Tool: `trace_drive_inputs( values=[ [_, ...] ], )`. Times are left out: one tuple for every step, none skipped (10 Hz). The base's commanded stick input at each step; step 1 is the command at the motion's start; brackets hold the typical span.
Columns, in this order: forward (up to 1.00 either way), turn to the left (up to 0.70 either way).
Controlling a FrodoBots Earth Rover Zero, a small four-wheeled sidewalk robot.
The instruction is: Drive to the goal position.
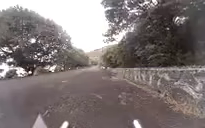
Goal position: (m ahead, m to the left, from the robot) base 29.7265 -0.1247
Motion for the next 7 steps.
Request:
trace_drive_inputs(
  values=[
    [0.50, 0.00],
    [0.50, 0.00],
    [0.50, 0.00],
    [0.50, 0.00],
    [0.50, 0.00],
    [0.50, 0.00],
    [0.50, 0.00]
  ],
)
